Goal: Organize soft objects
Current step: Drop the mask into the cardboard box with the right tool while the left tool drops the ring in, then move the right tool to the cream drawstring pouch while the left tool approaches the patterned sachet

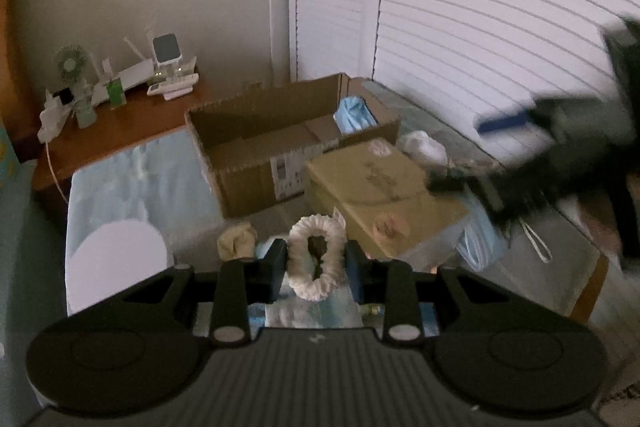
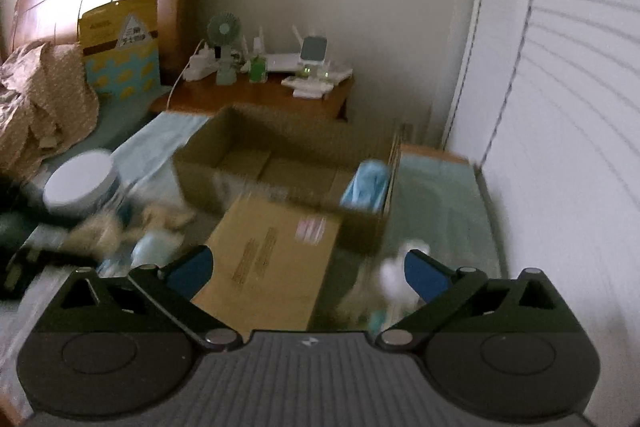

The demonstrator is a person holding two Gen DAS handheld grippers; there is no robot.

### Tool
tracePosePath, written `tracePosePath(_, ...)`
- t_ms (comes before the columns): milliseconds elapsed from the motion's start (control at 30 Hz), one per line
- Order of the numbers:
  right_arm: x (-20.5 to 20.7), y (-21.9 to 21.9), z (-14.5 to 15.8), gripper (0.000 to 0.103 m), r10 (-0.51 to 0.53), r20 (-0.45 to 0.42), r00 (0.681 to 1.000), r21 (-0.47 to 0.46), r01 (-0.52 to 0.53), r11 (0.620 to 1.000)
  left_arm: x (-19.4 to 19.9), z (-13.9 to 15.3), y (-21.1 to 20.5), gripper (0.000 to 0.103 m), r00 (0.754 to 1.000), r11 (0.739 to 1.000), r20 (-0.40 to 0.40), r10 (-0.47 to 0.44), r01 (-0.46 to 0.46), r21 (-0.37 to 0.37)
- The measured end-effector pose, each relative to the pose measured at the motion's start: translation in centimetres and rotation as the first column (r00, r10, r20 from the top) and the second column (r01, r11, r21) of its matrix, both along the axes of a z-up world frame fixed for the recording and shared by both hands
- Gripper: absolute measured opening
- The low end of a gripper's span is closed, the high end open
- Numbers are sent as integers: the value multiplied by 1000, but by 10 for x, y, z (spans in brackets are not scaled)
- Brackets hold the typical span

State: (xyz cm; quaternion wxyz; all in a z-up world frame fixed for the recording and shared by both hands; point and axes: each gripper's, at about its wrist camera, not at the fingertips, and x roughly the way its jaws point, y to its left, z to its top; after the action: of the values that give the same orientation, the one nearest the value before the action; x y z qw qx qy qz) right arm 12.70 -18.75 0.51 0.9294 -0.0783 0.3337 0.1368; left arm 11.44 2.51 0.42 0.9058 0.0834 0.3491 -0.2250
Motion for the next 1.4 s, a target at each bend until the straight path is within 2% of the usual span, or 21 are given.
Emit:
tracePosePath(100, -23, 0, -8, 103, -19, -14, 1000, 3, 19, 1000, 14, 4, -5, 30, 1000, 1000, 11, -6, 6, 3)
tracePosePath(300, -44, 0, -10, 103, -42, -22, 999, 35, 43, 998, 48, 16, -16, 30, 999, 1000, 38, -13, 12, 16)
tracePosePath(633, -48, 3, -3, 103, -36, 7, 999, 18, 35, 999, 121, 15, -32, 30, 998, 998, 38, 48, -49, 35)
tracePosePath(1000, -48, -2, 2, 103, -52, 13, 999, 27, 51, 998, 168, -1, -39, 32, 991, 991, -2, 130, -130, 20)
tracePosePath(1033, -48, -2, 3, 103, -52, 14, 999, 30, 52, 998, 170, -2, -40, 36, 991, 990, -3, 137, -137, 17)
tracePosePath(1133, -50, -3, 4, 103, -50, 21, 999, 40, 49, 998, 170, -4, -42, 73, 986, 986, 15, 165, -165, 17)
tracePosePath(1167, -50, -3, 3, 103, -50, 20, 999, 40, 49, 998, 169, -3, -43, 77, 985, 985, 30, 169, -170, 20)
tracePosePath(1233, -51, -4, 2, 103, -56, 19, 998, 33, 55, 998, 161, 1, -42, 77, 985, 986, 43, 167, -167, 15)
tracePosePath(1333, -53, -9, 1, 103, -65, 16, 998, 35, 64, 997, 147, 7, -37, 85, 986, 987, 56, 160, -159, -7)
tracePosePath(1400, -55, -12, 0, 103, -74, 12, 997, 43, 74, 996, 135, 10, -35, 86, 985, 987, 75, 158, -158, 0)
